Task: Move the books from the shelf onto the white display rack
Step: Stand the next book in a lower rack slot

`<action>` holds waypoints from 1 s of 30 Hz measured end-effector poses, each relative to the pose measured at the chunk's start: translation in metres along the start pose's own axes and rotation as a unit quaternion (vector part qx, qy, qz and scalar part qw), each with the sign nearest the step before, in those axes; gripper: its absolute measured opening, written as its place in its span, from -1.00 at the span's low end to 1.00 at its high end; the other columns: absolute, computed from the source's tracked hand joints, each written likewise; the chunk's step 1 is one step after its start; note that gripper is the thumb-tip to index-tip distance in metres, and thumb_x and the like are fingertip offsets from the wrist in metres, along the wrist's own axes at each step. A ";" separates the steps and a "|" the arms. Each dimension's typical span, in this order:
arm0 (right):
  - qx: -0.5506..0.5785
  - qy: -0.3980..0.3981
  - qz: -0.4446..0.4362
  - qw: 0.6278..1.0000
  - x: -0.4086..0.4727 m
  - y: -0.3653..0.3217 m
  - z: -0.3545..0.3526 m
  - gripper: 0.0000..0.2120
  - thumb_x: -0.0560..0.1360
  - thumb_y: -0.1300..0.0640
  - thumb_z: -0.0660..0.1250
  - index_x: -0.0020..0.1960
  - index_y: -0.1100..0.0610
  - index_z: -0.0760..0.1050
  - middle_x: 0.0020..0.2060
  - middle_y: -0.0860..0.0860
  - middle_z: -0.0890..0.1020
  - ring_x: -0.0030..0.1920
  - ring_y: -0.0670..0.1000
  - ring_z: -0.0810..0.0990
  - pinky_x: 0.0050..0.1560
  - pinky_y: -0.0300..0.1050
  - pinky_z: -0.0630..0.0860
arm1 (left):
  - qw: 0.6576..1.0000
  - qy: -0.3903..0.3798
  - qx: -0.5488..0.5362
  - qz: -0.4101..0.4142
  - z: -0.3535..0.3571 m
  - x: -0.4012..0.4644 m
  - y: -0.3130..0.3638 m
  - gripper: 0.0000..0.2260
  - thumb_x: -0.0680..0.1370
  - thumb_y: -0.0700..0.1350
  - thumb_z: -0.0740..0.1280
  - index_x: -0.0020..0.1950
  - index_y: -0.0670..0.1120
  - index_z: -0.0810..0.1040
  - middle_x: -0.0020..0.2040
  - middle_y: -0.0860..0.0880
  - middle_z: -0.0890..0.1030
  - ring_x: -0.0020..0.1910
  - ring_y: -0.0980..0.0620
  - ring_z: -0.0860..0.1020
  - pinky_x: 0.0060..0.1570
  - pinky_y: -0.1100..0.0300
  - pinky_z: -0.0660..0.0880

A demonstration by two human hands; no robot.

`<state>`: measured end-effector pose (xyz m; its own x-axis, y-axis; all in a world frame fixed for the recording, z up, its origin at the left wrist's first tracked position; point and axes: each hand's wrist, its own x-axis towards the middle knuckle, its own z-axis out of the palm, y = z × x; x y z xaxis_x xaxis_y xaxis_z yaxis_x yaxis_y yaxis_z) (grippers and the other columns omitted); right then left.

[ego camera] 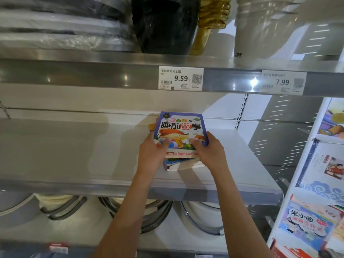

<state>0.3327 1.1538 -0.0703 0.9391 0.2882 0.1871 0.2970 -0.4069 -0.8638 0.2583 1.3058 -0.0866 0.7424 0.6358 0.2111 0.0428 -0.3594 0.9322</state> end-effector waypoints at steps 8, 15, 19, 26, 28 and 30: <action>0.074 0.048 -0.011 0.996 -0.036 0.011 -0.005 -0.69 0.51 0.17 0.43 0.22 0.05 0.47 0.02 -0.09 0.63 -0.02 -0.02 0.67 -0.02 -0.03 0.65 | 0.996 -0.003 -0.078 0.049 -0.009 -0.033 -0.008 -0.73 0.54 -0.08 0.45 0.23 0.03 0.55 0.07 0.08 0.67 -0.03 0.18 0.67 -0.24 0.34 0.60; 0.107 0.058 -0.029 0.992 -0.090 0.025 -0.011 -0.61 0.54 0.26 0.38 0.34 0.10 0.44 0.12 -0.08 0.63 0.09 -0.03 0.65 -0.03 -0.05 0.67 | 0.985 -0.029 -0.165 0.044 -0.017 -0.077 -0.026 -0.58 0.52 -0.08 0.49 0.34 0.11 0.49 0.29 -0.06 0.52 0.17 0.05 0.62 -0.07 0.15 0.66; 0.153 0.083 -0.037 0.984 -0.131 0.033 -0.018 -0.55 0.56 0.30 0.35 0.39 0.05 0.38 0.14 -0.17 0.59 0.10 -0.23 0.61 -0.13 -0.28 0.62 | 0.977 -0.053 -0.204 0.037 -0.019 -0.109 -0.030 -0.52 0.53 -0.17 0.47 0.39 0.14 0.46 0.34 -0.01 0.47 0.24 0.04 0.58 -0.06 0.15 0.65; 0.182 0.115 -0.039 0.976 -0.184 0.053 -0.046 -0.45 0.57 0.39 0.29 0.50 0.10 0.30 0.27 0.01 0.59 0.19 -0.04 0.63 0.02 -0.16 0.63 | 0.972 -0.063 -0.220 0.055 -0.007 -0.145 -0.037 -0.49 0.51 -0.13 0.46 0.43 0.10 0.45 0.39 -0.05 0.47 0.32 -0.02 0.54 0.15 -0.10 0.59; 0.180 0.109 -0.033 0.977 -0.195 0.057 -0.055 -0.43 0.58 0.40 0.27 0.52 0.11 0.26 0.30 0.02 0.56 0.21 -0.05 0.61 0.04 -0.17 0.62 | 0.972 -0.077 -0.213 0.060 -0.001 -0.156 -0.035 -0.47 0.50 -0.09 0.45 0.46 0.11 0.43 0.40 -0.04 0.48 0.34 -0.03 0.52 0.17 -0.14 0.58; 0.169 0.106 -0.027 0.979 -0.206 0.062 -0.064 -0.41 0.58 0.39 0.27 0.54 0.10 0.22 0.33 0.04 0.54 0.24 -0.03 0.60 0.11 -0.09 0.62 | 0.969 -0.088 -0.215 0.081 0.003 -0.168 -0.032 -0.49 0.54 -0.12 0.44 0.47 0.09 0.42 0.41 -0.04 0.47 0.36 -0.04 0.51 0.15 -0.16 0.58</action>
<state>0.1685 1.0132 -0.1325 0.9492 0.0995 0.2986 0.3064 -0.0747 -0.9490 0.1345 1.2083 -0.1526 0.8199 0.4557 0.3465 -0.3382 -0.1028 0.9354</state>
